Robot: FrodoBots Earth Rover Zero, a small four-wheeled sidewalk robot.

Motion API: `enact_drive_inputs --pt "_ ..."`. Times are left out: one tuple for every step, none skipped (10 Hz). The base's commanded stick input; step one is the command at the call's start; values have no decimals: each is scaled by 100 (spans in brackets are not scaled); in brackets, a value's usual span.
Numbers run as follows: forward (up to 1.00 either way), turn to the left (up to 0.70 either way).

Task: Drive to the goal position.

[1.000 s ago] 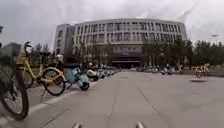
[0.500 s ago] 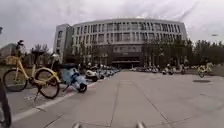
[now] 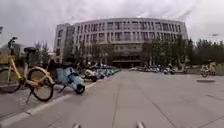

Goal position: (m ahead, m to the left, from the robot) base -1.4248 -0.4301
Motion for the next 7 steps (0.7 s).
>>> enact_drive_inputs --pt "45 0" --pt "45 0" --pt "45 -16" --pt "45 -27" --pt "45 -27" --pt "45 -27" --pt "45 -27"
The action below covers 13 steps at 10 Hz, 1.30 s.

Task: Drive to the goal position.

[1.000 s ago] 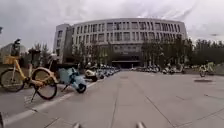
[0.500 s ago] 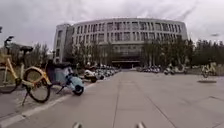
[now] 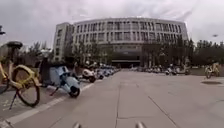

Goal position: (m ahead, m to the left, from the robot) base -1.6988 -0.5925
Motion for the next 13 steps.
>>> enact_drive_inputs --pt "38 -30" --pt "0 -45" --pt "0 -45" --pt "0 -45" --pt "0 -45" --pt "0 -45" --pt "0 -45" --pt "0 -45" --pt "0 -45" --pt "0 -45" --pt "0 -45" --pt "0 -45" --pt "0 -45"
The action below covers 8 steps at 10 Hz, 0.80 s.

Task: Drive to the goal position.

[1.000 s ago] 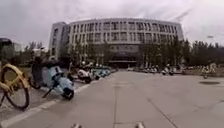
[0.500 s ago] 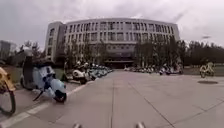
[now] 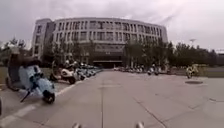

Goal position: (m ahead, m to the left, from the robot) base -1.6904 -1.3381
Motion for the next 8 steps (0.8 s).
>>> enact_drive_inputs --pt "0 -45" --pt "0 -45" --pt "0 -45" --pt "0 -45" --pt "0 -45" --pt "0 -45" --pt "0 -45" --pt "0 -45"
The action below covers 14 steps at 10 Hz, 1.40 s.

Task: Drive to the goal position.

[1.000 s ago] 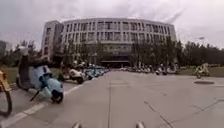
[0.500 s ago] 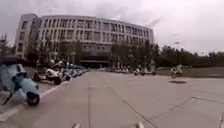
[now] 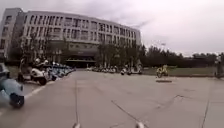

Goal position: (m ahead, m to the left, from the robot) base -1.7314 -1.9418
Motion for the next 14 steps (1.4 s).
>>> enact_drive_inputs --pt "0 -45" --pt "0 -45" --pt "0 -45" --pt "0 -45" --pt "0 -45" --pt "0 -45" --pt "0 -45" --pt "0 -45" --pt "0 -45" --pt "0 -45" --pt "0 -45" --pt "0 -45" --pt "0 -45" --pt "0 -45"
